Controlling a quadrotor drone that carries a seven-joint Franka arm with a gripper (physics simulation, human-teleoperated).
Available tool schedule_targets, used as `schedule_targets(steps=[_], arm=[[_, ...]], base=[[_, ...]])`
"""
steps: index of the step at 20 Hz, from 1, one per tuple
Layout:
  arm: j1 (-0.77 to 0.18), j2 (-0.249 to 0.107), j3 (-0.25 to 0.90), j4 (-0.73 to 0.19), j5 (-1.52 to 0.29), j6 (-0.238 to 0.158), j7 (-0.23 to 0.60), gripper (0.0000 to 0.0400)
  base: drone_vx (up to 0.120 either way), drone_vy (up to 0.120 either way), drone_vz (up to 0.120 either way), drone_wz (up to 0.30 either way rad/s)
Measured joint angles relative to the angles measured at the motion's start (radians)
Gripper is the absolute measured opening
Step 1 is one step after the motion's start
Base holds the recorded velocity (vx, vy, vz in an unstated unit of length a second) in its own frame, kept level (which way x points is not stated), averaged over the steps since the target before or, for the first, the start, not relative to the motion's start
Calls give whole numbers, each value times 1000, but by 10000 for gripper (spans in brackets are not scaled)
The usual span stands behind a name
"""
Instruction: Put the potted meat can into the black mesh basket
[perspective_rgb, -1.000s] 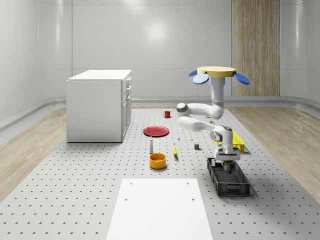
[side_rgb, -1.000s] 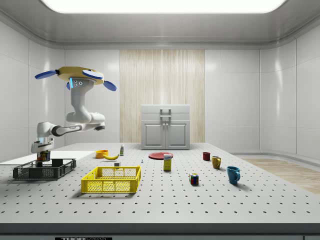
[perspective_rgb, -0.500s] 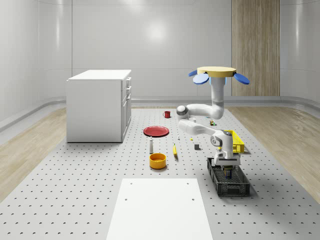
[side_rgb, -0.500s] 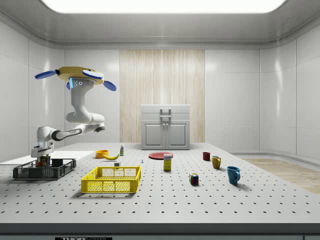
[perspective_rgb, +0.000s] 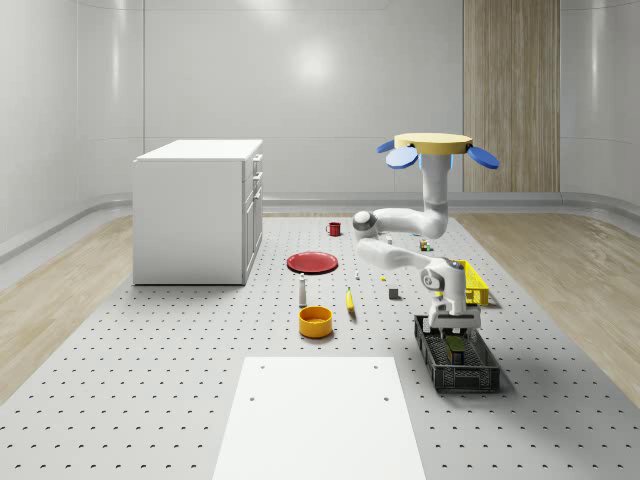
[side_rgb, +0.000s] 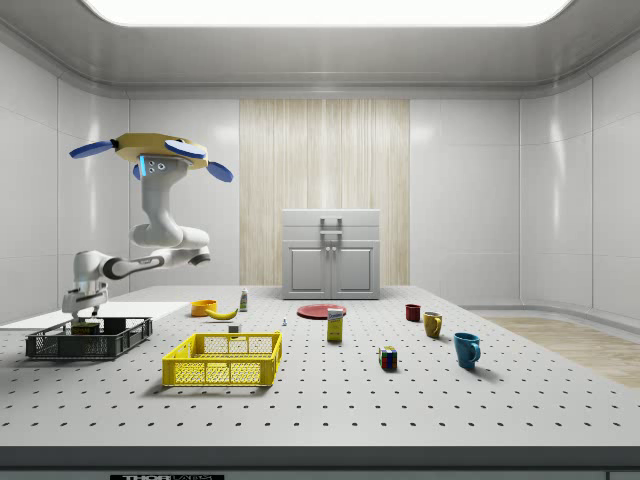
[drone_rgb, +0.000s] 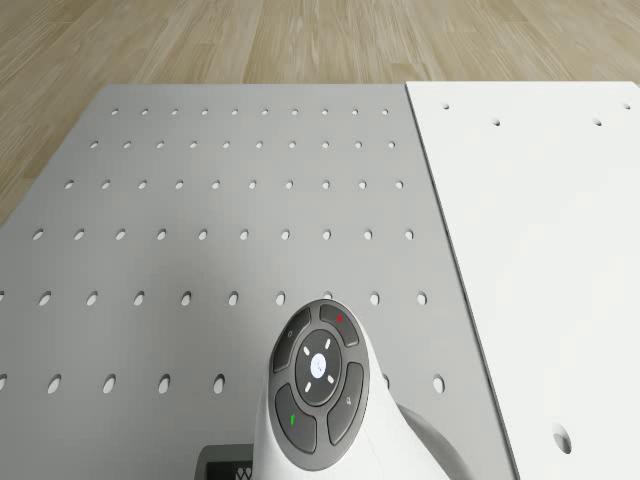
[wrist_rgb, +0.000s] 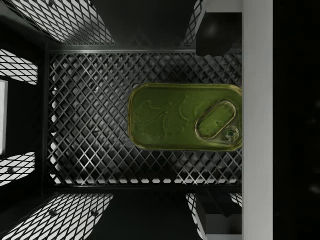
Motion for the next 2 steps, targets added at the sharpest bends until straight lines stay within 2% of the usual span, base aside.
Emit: schedule_targets(steps=[2], arm=[[4, 2, 10, -6, 8, -7, -2, 396]], base=[[0, 0, 0, 0]])
